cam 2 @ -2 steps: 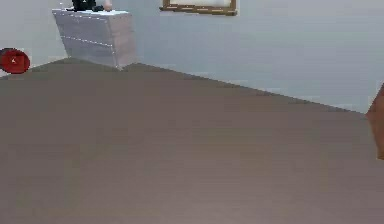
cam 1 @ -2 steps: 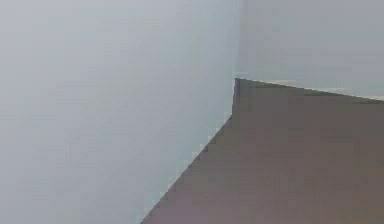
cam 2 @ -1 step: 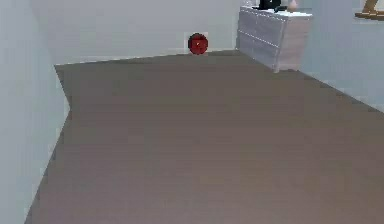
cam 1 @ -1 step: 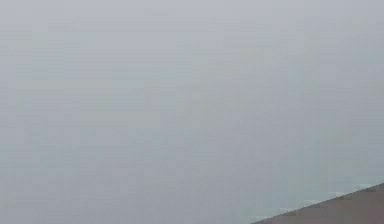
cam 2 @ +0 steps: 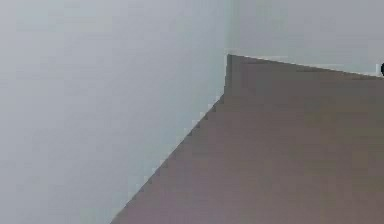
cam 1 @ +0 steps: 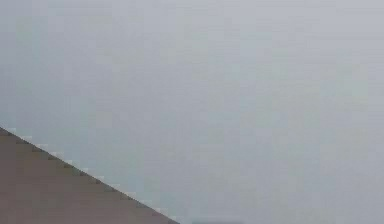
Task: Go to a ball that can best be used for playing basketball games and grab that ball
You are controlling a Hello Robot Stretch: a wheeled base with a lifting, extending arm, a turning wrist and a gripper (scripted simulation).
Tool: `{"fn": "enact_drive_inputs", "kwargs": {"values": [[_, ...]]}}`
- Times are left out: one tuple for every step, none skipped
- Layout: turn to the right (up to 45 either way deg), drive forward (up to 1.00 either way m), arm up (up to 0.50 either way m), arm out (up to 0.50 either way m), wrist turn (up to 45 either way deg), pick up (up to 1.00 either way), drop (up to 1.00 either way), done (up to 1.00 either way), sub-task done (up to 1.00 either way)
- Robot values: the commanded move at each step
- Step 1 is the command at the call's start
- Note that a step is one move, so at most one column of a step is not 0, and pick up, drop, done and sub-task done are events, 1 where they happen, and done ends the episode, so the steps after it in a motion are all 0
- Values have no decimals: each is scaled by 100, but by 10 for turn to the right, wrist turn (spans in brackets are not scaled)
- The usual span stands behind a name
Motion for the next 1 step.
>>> {"fn": "enact_drive_inputs", "kwargs": {"values": [[-450,0,0,0,0,0,0,0,0]]}}
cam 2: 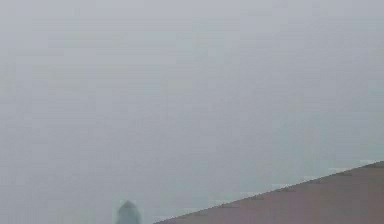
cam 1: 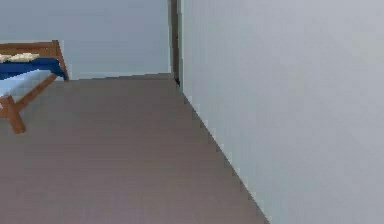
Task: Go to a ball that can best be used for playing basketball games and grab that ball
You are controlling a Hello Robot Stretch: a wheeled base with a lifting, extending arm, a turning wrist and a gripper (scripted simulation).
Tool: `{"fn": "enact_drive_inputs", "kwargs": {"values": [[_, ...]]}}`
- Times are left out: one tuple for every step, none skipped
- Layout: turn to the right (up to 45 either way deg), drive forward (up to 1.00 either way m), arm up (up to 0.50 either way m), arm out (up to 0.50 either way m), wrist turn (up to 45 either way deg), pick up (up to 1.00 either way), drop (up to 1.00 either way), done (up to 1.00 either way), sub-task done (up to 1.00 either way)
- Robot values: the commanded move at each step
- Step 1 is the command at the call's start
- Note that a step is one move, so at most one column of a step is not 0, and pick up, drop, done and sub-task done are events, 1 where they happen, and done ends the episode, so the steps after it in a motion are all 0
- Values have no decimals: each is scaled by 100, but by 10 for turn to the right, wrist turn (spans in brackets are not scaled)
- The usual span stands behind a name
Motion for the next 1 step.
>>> {"fn": "enact_drive_inputs", "kwargs": {"values": [[-300,0,0,0,0,0,0,0,0]]}}
